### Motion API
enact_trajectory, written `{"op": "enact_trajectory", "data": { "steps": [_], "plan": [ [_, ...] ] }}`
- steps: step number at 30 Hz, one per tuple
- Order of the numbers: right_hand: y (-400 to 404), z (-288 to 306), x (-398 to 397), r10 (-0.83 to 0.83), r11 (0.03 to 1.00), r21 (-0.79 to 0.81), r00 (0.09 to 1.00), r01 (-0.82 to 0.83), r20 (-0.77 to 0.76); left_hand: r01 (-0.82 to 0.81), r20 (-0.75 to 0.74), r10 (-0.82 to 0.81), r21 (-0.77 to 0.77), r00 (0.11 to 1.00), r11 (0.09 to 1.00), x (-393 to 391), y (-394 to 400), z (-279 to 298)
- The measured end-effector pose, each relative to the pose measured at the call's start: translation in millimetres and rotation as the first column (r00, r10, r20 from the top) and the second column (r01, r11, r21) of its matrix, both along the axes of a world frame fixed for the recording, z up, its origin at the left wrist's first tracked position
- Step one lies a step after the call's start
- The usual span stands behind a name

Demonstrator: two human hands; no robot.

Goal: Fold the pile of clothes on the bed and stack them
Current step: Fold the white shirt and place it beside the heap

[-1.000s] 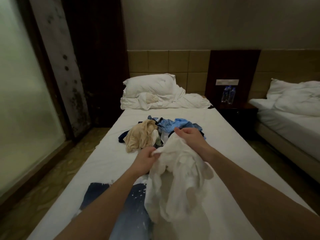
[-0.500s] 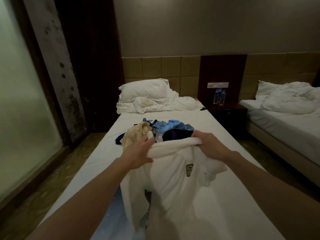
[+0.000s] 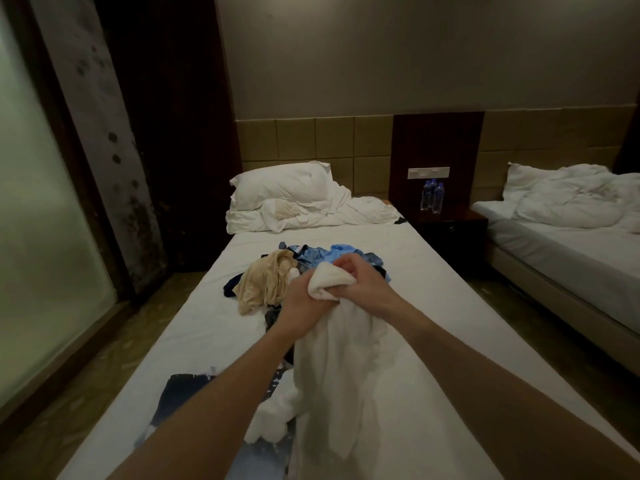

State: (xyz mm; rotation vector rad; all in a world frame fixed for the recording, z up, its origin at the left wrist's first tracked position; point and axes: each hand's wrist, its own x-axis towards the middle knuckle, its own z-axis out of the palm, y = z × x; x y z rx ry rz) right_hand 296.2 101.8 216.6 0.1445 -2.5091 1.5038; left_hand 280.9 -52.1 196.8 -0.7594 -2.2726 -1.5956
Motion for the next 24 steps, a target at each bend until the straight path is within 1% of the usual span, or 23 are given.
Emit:
{"op": "enact_trajectory", "data": {
  "steps": [1, 2, 5, 6, 8, 10, 12, 13, 14, 15, 17, 18, 20, 21, 22, 24],
  "plan": [
    [4, -12, 2, 0.011, 0.997, -0.073, 0.999, -0.009, 0.036, -0.046, 0.012, 0.045, 0.05, 0.999, 0.998, -2, -3, 2],
    [9, -26, 7, 0.041, 0.993, -0.111, 0.995, -0.031, 0.091, -0.081, 0.036, 0.078, 0.11, 0.996, 0.991, -3, -6, 4],
    [13, -71, 23, 0.205, 0.975, -0.142, 0.946, -0.174, 0.252, -0.183, 0.155, 0.145, 0.269, 0.977, 0.946, -11, -18, 13],
    [11, -83, 27, 0.22, 0.971, -0.154, 0.936, -0.183, 0.276, -0.204, 0.197, 0.149, 0.293, 0.969, 0.934, -13, -23, 14],
    [8, -96, 26, 0.178, 0.969, -0.216, 0.95, -0.123, 0.258, -0.214, 0.204, 0.159, 0.283, 0.966, 0.935, -15, -38, 17],
    [5, -92, 21, 0.103, 0.959, -0.282, 0.972, -0.04, 0.212, -0.198, 0.181, 0.166, 0.182, 0.969, 0.963, -16, -59, 14],
    [4, -78, 14, 0.005, 0.937, -0.347, 0.99, 0.044, 0.139, -0.196, 0.179, 0.194, -0.01, 0.964, 0.981, -21, -80, 4],
    [3, -68, 12, -0.012, 0.929, -0.367, 0.995, 0.049, 0.102, -0.194, 0.169, 0.213, -0.12, 0.962, 0.974, -23, -87, -3],
    [0, -55, 12, -0.014, 0.937, -0.347, 0.997, 0.039, 0.074, -0.17, 0.14, 0.201, -0.207, 0.969, 0.963, -22, -91, -7],
    [-4, -43, 11, 0.002, 0.948, -0.318, 0.999, 0.011, 0.042, -0.11, 0.111, 0.144, -0.27, 0.983, 0.957, -21, -90, -10],
    [-13, -21, 9, 0.052, 0.975, -0.217, 0.999, -0.052, -0.005, 0.049, 0.076, -0.024, -0.356, 0.997, 0.933, -14, -76, -11],
    [-16, -11, 10, 0.091, 0.984, -0.153, 0.996, -0.092, -0.013, 0.112, 0.089, -0.083, -0.397, 0.992, 0.911, -10, -67, -10],
    [-18, 3, 12, 0.174, 0.985, 0.001, 0.984, -0.174, -0.022, 0.219, 0.154, -0.169, -0.414, 0.973, 0.884, -7, -51, -8],
    [-16, 8, 14, 0.184, 0.981, 0.071, 0.983, -0.183, -0.014, 0.253, 0.169, -0.199, -0.419, 0.965, 0.872, -9, -46, -8],
    [-12, 13, 17, 0.183, 0.976, 0.119, 0.983, -0.181, -0.007, 0.263, 0.168, -0.208, -0.459, 0.964, 0.849, -11, -43, -8],
    [1, 19, 23, 0.156, 0.976, 0.157, 0.988, -0.153, -0.003, 0.252, 0.155, -0.198, -0.585, 0.968, 0.771, -13, -42, -6]
  ]
}}
